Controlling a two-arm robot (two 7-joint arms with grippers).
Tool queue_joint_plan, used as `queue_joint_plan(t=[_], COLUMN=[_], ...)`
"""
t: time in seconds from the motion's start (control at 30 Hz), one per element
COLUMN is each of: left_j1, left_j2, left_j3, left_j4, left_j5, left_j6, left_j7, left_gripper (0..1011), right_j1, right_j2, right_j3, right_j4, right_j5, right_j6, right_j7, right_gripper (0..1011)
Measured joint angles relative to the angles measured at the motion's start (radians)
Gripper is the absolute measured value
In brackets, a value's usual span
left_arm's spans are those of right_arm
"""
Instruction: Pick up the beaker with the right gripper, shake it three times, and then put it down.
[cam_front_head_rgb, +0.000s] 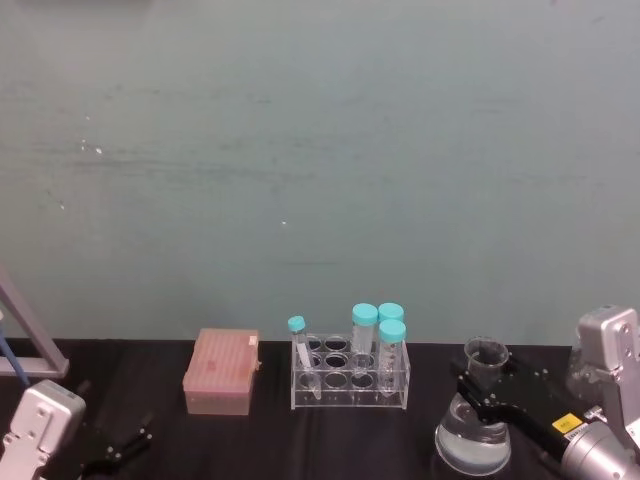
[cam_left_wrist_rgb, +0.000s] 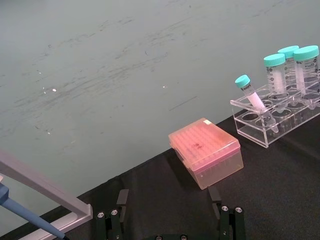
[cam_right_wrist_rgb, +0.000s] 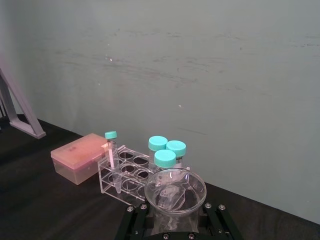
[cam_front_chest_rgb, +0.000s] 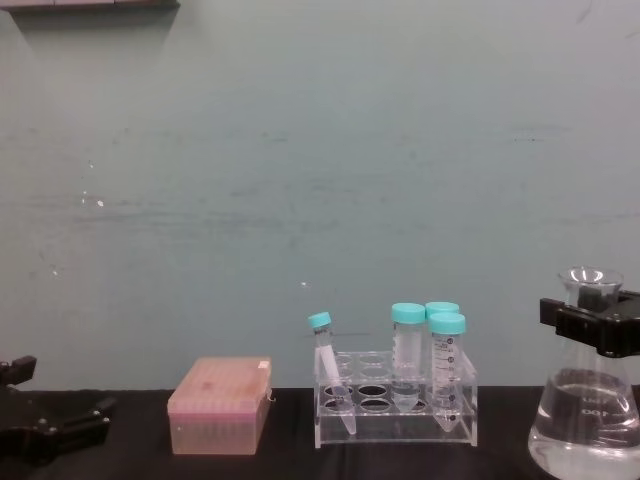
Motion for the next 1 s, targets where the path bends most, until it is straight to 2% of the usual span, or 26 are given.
queue_joint_plan(t=[1.0], left_j1=[0.000], left_j2=[0.000], left_j3=[0.000], left_j4=[0.000], left_j5=[0.000], left_j6=[0.000], left_j7=[0.000], left_gripper=[1000], right_j1=[0.002], right_j2=[0.002], right_j3=[-0.002], right_j4=[0.002], right_j5=[-0.005], right_j6=[-0.005], right_j7=[0.002], right_gripper=[457])
